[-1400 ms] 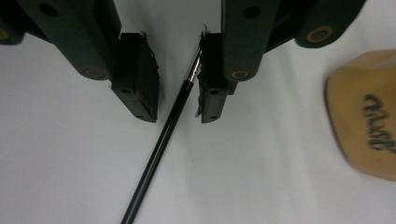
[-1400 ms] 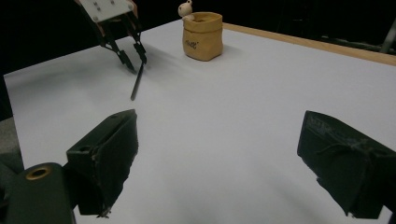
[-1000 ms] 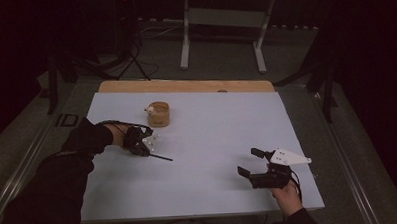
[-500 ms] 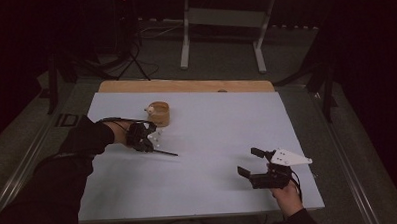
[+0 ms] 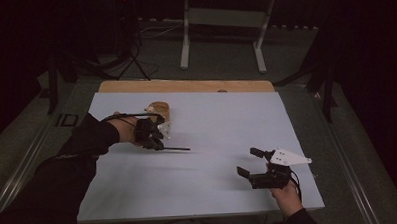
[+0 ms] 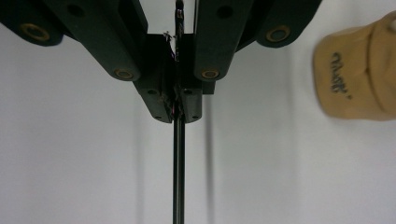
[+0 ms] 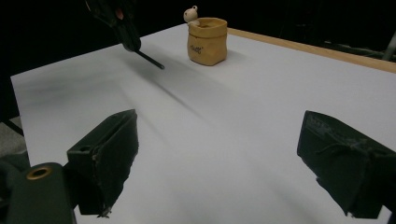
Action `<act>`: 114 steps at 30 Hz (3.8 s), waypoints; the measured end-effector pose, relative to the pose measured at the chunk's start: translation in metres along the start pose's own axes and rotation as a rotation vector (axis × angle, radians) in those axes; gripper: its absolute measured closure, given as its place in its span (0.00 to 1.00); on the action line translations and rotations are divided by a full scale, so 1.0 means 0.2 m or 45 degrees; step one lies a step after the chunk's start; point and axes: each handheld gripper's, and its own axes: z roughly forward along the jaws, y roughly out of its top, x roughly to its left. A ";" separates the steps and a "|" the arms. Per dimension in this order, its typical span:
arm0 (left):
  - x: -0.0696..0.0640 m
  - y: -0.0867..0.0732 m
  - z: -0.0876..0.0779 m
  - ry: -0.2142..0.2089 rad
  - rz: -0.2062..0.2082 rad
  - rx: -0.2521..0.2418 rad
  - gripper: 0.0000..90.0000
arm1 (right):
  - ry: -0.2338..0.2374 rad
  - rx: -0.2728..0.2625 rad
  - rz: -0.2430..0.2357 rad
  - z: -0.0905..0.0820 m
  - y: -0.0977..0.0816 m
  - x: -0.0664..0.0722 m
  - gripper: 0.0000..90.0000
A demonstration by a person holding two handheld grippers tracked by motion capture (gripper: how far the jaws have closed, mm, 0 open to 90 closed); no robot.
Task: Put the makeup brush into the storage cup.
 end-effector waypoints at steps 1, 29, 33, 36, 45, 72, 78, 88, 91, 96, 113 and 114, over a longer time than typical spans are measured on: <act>0.00 0.01 0.00 -0.018 -0.024 -0.004 0.95 | 0.001 0.003 -0.002 0.00 0.00 0.00 0.14; -0.09 0.31 0.10 -0.115 -0.152 0.002 0.95 | -0.017 0.321 -0.491 0.17 0.18 0.20 0.27; -0.09 0.33 0.11 -0.134 -0.147 0.017 0.95 | -0.102 0.380 -0.788 0.22 0.15 0.30 0.39; -0.09 0.34 0.11 -0.135 -0.141 0.014 0.95 | -0.160 0.425 -0.991 0.27 0.13 0.37 0.44; -0.11 0.40 0.10 -0.135 -0.103 -0.008 0.95 | -0.299 0.477 -1.409 0.37 0.08 0.47 0.57; -0.11 0.45 0.07 -0.130 -0.046 -0.160 0.74 | -0.354 0.593 -1.370 0.41 0.06 0.43 0.95; -0.09 0.42 -0.05 -0.092 -0.109 -0.323 0.51 | -0.330 0.584 -1.177 0.40 0.10 0.38 0.95; -0.08 0.30 -0.18 -0.084 -0.184 -0.503 0.03 | -0.305 0.647 -0.740 0.35 0.17 0.27 0.95; -0.09 0.28 -0.21 -0.015 -0.234 -0.567 0.01 | -0.312 0.648 -0.617 0.33 0.19 0.23 0.95; -0.11 0.22 -0.26 0.122 -0.315 -0.792 0.01 | -0.271 0.659 -0.400 0.30 0.22 0.17 0.95; -0.24 0.06 -0.19 0.274 -0.625 -1.153 0.02 | -0.047 0.400 0.211 0.22 0.21 0.05 0.95; -0.24 0.06 -0.17 0.256 -0.648 -1.159 0.02 | -0.028 0.382 0.238 0.21 0.20 0.05 0.95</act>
